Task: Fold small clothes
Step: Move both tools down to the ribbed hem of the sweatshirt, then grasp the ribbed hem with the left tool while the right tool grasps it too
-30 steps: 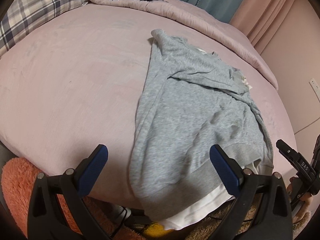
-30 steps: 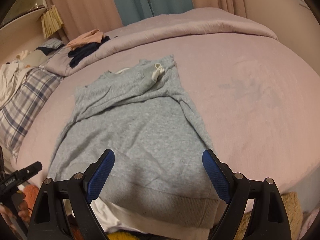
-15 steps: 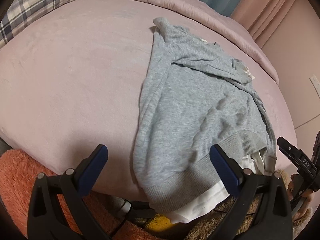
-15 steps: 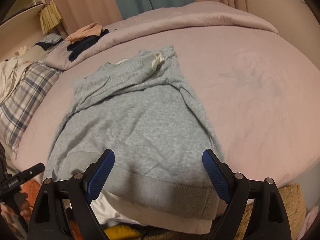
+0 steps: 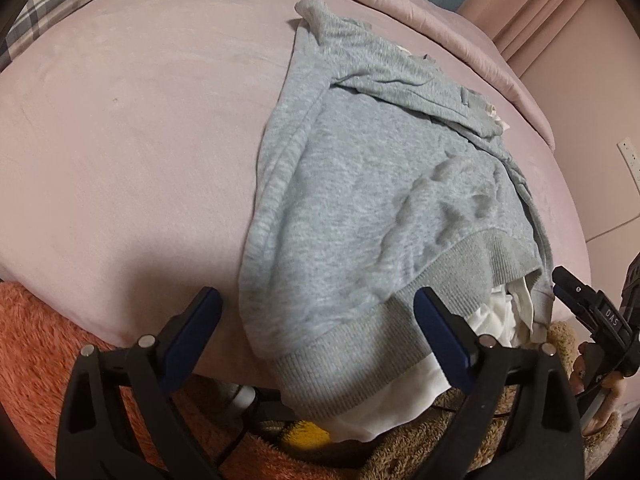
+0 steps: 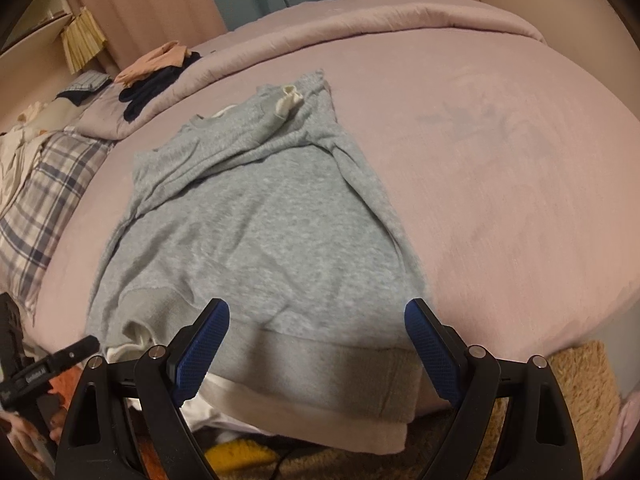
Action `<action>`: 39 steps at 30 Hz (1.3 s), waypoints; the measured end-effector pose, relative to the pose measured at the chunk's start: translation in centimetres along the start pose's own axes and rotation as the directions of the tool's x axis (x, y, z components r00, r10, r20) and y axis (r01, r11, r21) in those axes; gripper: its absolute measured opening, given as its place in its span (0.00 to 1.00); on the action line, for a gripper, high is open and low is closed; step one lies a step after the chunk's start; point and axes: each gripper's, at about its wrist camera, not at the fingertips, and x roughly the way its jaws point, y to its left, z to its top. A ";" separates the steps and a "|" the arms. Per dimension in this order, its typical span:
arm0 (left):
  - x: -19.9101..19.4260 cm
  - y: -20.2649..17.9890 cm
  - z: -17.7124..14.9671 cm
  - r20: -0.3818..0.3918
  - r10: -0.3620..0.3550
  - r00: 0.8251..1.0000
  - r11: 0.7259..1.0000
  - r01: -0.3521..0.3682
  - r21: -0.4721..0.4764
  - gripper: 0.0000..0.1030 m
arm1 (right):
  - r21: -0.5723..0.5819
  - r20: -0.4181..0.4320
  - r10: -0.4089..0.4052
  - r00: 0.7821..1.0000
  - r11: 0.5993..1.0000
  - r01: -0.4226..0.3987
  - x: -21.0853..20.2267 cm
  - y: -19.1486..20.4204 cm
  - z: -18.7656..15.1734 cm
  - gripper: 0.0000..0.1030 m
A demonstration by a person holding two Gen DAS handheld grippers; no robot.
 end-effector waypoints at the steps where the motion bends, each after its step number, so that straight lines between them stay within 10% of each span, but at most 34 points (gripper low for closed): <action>1: 0.1 -0.1 0.0 -0.003 -0.002 1.000 1.000 0.002 0.001 0.93 | 0.005 -0.002 -0.004 1.000 1.000 0.004 0.0 -0.2 -0.1 0.86; 31: 0.3 1.1 -0.3 -0.031 -0.157 0.987 0.986 0.155 -0.063 0.68 | 0.045 -0.046 0.013 0.999 0.999 -0.011 0.4 -1.8 -1.3 0.86; 39: 0.4 1.2 -0.3 -0.031 -0.152 0.988 0.987 0.150 -0.060 0.60 | 0.069 -0.066 0.023 0.998 0.997 -0.018 1.2 -2.6 -1.5 0.62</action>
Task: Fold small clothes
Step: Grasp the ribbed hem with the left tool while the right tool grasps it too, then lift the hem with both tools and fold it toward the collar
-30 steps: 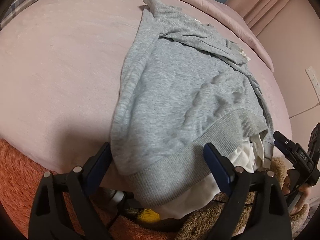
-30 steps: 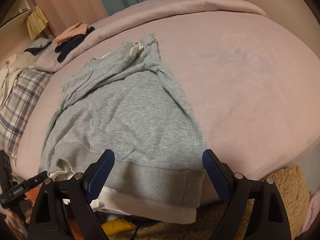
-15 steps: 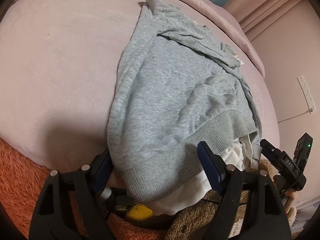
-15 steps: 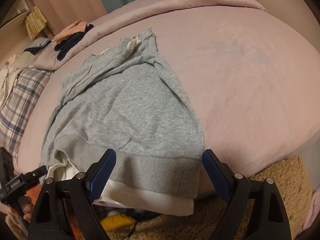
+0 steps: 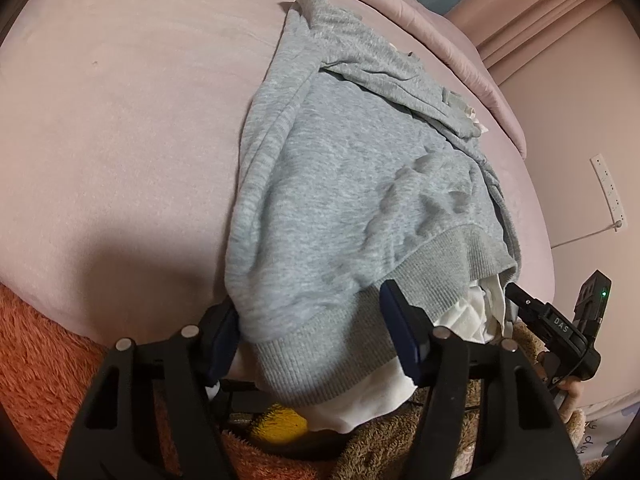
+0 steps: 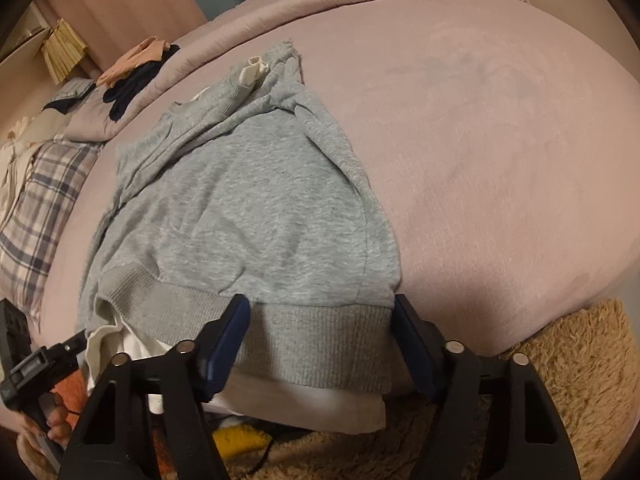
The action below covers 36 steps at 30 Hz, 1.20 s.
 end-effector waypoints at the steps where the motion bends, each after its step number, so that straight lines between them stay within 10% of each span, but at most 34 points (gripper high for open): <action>1: 0.0 0.0 0.0 0.002 0.005 1.000 1.000 -0.005 0.001 0.58 | -0.001 0.002 -0.004 1.000 1.000 0.004 0.0 0.0 0.0 0.60; 9: 0.1 0.5 0.1 0.026 -0.021 0.999 1.000 0.021 -0.013 0.23 | -0.022 0.011 0.034 0.999 0.999 -0.034 0.3 0.1 0.0 0.39; 11: -0.3 0.4 0.1 0.036 -0.024 0.999 1.000 0.025 -0.010 0.20 | -0.013 0.005 0.083 0.997 0.996 -0.083 0.3 0.1 0.0 0.26; 36: -8.2 -0.5 0.0 0.199 -0.115 0.973 0.993 0.108 0.045 0.15 | -0.063 0.159 0.376 0.913 0.927 -0.371 -6.3 1.7 0.8 0.23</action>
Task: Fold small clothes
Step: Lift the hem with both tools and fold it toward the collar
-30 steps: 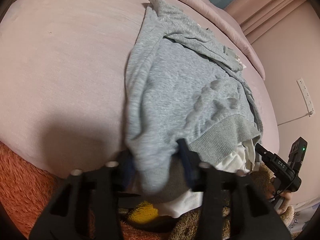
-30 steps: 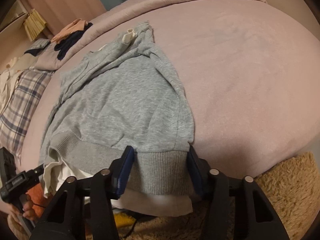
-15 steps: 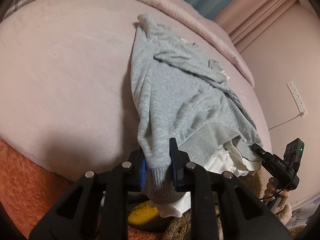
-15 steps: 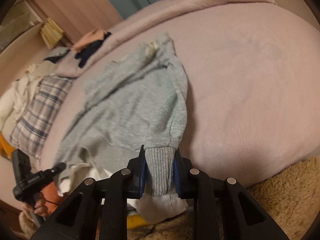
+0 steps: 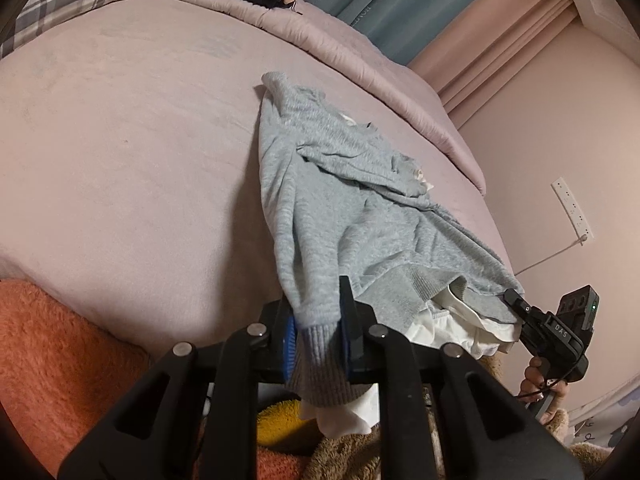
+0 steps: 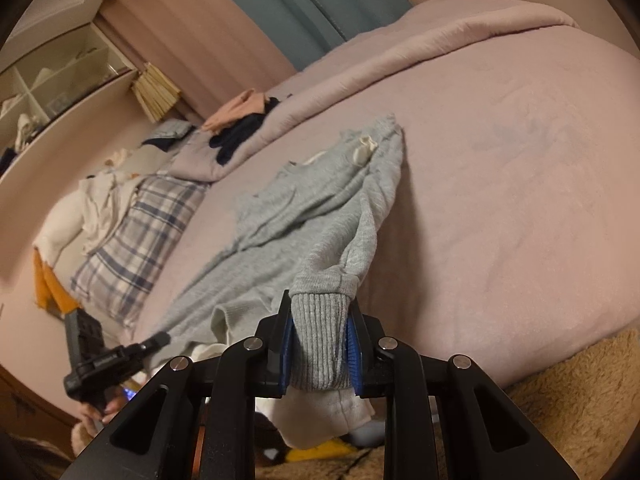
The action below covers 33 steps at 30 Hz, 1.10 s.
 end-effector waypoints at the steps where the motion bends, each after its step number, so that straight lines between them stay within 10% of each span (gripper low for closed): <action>1: -0.3 -0.1 0.0 0.002 -0.007 1.000 1.000 0.007 0.004 0.15 | 0.001 0.002 0.006 1.000 1.000 -0.006 -0.2 0.1 0.0 0.23; 33: -1.1 -2.1 3.4 0.031 -0.023 0.999 0.997 0.021 0.070 0.16 | -0.049 0.051 0.019 0.999 0.999 -0.017 -2.5 2.1 0.2 0.23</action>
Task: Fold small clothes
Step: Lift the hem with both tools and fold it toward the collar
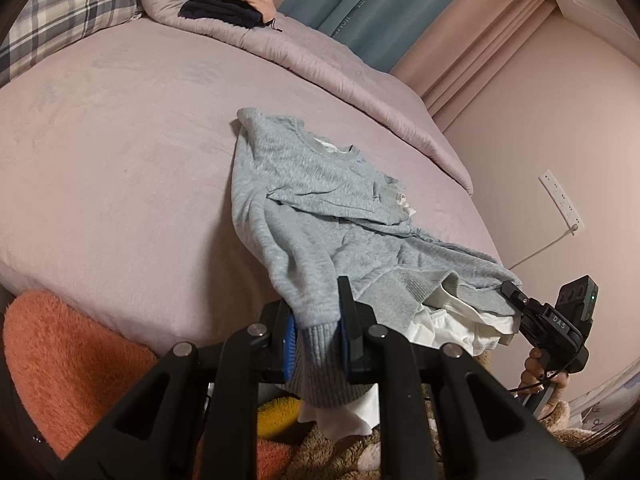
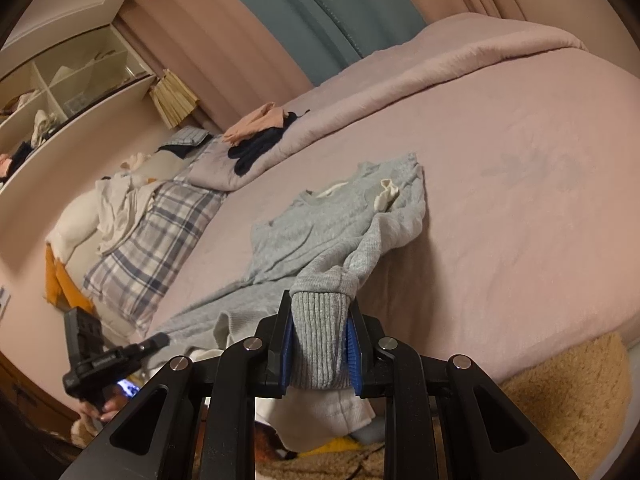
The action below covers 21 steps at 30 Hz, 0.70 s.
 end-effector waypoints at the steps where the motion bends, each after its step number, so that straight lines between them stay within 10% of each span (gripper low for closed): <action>1: 0.0 0.0 0.0 -0.001 -0.001 1.000 1.000 0.001 0.001 0.16 | 0.000 0.000 -0.001 1.000 1.000 0.001 0.0 0.1 0.1 0.23; 21: 0.3 -0.5 1.9 0.032 -0.003 0.999 1.000 0.002 0.020 0.16 | 0.002 0.013 -0.008 1.000 1.000 0.008 0.8 0.5 1.6 0.23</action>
